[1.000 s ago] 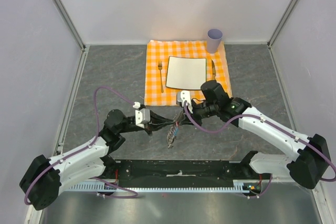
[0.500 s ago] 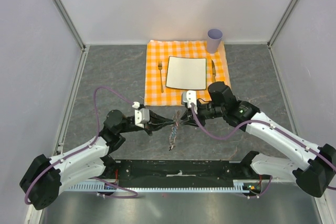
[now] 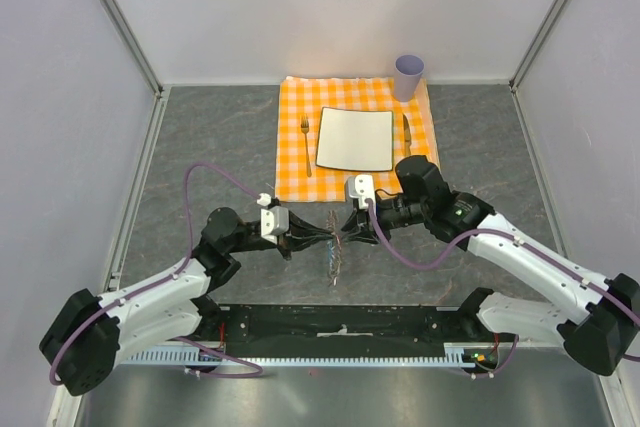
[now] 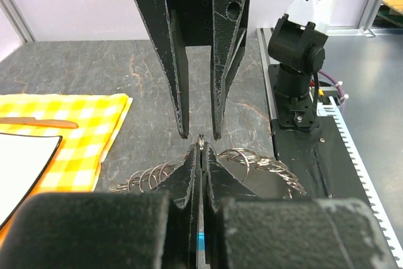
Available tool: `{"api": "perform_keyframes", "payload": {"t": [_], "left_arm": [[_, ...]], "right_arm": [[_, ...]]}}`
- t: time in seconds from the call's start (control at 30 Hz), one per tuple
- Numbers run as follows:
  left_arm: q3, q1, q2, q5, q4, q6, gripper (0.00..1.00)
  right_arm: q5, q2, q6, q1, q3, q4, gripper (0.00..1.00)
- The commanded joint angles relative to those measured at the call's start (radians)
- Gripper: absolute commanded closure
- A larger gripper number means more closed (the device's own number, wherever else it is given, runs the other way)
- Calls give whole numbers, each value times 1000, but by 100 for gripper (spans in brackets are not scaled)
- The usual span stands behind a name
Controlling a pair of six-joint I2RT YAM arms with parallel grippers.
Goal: Put the keys on the keyring
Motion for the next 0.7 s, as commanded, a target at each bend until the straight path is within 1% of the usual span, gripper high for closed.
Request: {"api": "perform_keyframes", "payload": {"t": [0.0,0.17,0.33,0.47,0.53,0.67], "left_arm": [[40,3,2,32,81,-28,98],[32,3,-2,34,98,-41,98],[32,4,-1,40,106,-49,98],[27,3,7,46,121,-60,98],[29,3,7,46,124,-61,98],[9,3,-19,5,146,-66,98]], "right_arm": [[-48,19,-22,0,14,34,68],[-56,31,-18,-2,17,34,73],[-67,37,-16,0,17,34,82],[-87,39,-15,0,20,37,87],[-85,36,-15,0,19,39,99],[-74,39,-8,0,7,39,100]]}}
